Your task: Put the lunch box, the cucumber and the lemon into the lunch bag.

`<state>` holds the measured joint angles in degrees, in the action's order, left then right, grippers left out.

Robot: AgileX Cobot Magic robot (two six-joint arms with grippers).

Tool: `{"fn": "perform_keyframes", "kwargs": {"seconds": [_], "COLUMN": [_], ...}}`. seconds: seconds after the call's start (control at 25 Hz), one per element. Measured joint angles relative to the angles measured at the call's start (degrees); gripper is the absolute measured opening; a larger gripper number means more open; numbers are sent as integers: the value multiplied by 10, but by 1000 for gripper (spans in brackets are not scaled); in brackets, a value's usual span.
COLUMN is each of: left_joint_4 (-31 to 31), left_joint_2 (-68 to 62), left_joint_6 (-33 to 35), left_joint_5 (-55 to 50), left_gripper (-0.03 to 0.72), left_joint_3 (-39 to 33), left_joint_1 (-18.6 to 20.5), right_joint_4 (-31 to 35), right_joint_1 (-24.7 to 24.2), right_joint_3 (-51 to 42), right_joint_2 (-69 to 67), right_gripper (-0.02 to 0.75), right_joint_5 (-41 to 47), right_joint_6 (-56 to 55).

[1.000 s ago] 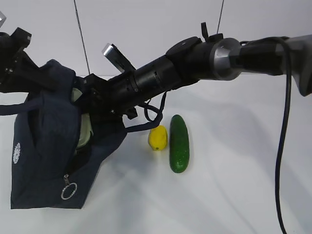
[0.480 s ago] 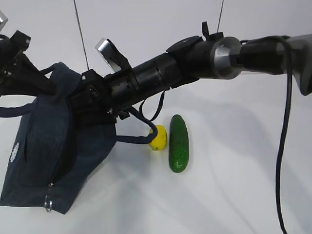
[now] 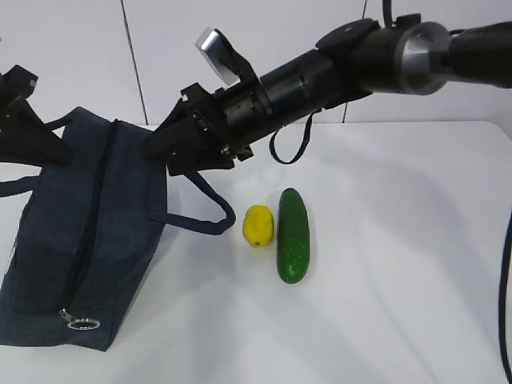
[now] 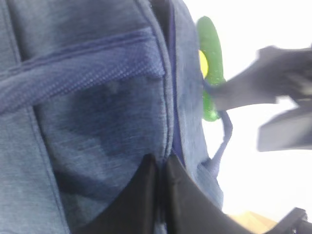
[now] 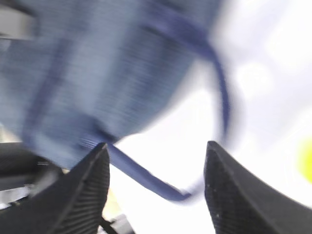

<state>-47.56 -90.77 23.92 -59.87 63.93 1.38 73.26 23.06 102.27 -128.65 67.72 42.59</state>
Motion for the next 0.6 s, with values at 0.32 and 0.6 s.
{"fn": "perform_keyframes", "kwargs": {"seconds": [0.32,0.6], "left_joint_4": [5,5], "left_joint_2": [0,0], "left_joint_6": [0,0], "left_joint_5": [6,8], "left_gripper": [1,1], "left_joint_3": [0,0], "left_joint_1": [2,2], "right_joint_4": [-213,-374], "right_joint_1": [-31,-45], "right_joint_3": [0,0], "right_joint_2": [66,70], "right_gripper": [442,442], "right_joint_5": [14,19], "right_joint_6": [-107,-187]}}
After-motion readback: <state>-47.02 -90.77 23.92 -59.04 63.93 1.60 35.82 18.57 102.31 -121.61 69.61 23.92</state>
